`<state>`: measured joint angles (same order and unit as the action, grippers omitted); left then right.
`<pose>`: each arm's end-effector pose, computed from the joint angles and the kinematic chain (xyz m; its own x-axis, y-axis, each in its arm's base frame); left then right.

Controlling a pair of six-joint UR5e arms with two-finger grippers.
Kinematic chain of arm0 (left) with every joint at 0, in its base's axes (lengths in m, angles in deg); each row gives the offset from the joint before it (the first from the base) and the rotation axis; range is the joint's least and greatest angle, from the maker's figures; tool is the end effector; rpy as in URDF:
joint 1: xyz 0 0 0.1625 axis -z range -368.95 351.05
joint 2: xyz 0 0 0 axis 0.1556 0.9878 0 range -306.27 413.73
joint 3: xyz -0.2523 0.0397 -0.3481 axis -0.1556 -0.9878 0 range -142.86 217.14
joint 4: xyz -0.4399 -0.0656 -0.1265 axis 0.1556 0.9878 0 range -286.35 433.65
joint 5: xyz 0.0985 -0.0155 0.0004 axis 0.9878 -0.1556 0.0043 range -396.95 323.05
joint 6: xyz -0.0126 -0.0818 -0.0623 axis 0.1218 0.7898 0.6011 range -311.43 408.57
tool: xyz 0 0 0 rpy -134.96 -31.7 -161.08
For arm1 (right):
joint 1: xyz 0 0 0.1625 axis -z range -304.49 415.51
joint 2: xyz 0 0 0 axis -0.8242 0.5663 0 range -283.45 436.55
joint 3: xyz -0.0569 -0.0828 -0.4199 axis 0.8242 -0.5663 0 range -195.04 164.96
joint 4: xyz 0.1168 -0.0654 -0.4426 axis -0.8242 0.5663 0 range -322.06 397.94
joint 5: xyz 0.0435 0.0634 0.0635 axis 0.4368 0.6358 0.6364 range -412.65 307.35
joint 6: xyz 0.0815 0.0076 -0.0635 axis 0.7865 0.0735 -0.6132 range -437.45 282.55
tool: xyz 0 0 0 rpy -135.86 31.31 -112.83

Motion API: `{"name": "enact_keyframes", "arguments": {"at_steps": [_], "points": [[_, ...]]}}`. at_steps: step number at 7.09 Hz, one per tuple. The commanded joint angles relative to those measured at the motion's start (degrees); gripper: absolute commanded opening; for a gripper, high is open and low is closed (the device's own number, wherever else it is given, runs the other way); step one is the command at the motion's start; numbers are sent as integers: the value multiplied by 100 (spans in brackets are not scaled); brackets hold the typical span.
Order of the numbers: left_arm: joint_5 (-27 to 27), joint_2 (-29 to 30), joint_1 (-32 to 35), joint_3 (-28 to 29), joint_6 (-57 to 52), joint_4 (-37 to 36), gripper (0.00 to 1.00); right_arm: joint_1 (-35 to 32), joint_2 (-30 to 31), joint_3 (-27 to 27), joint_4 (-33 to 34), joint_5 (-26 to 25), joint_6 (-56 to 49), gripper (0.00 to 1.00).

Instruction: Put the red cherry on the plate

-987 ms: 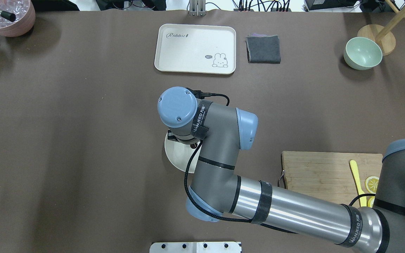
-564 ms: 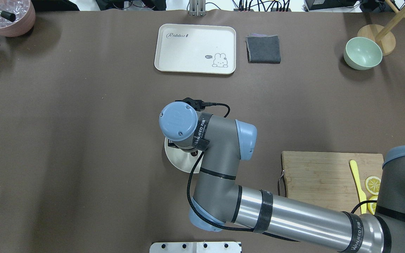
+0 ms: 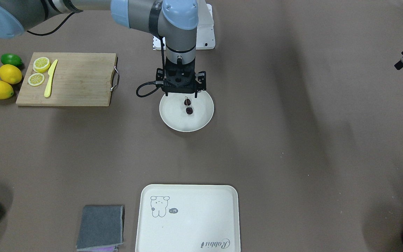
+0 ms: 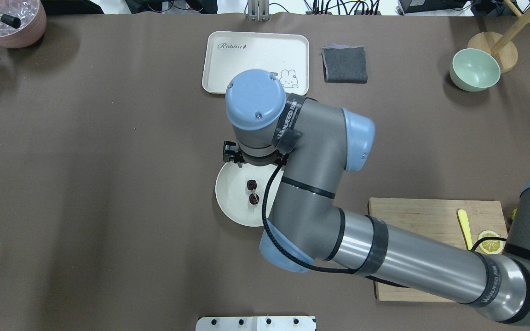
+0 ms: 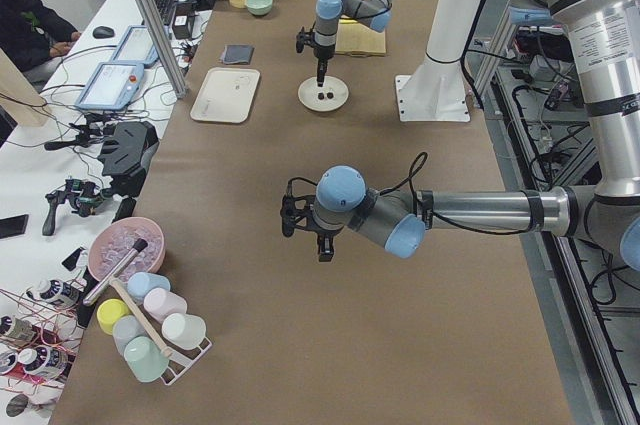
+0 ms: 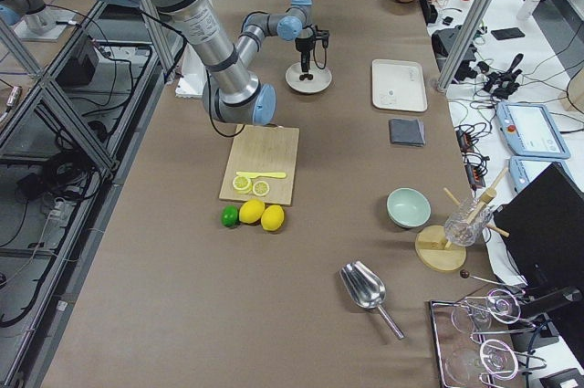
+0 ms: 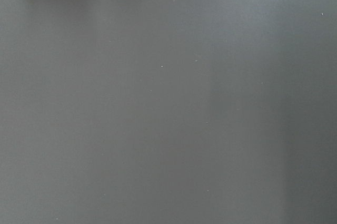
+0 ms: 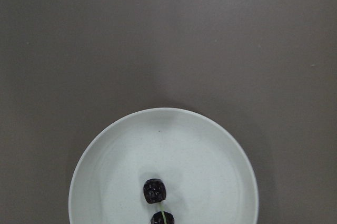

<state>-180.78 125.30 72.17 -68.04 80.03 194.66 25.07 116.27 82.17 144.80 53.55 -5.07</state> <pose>0.0161 -0.4249 0.6049 0.5193 -0.0617 -0.8524 0.1574 0.9872 0.0244 -0.5597 -0.4499 0.0756 0.7235 0.0881 0.6847 -0.1164 0.9932 -0.0048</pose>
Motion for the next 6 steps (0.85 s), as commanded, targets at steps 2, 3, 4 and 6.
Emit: {"name": "enact_keyframes", "arguments": {"at_steps": [2, 3, 4, 6], "points": [[-58, 85, -35, 76, 9, -33, 99, -1493, 1444, 1806, 986, 1083, -1859, 100], [-58, 225, -53, 85, 9, -42, 99, -2309, 2077, 1810, 960, 1609, -2965, 100], [-67, 365, -88, 111, 9, -42, 99, -3040, 2710, 1792, 924, 1945, -4064, 100], [-58, 655, -342, 111, 0, -33, 99, -4385, 3915, 1626, 881, 2368, -5780, 100]]}}
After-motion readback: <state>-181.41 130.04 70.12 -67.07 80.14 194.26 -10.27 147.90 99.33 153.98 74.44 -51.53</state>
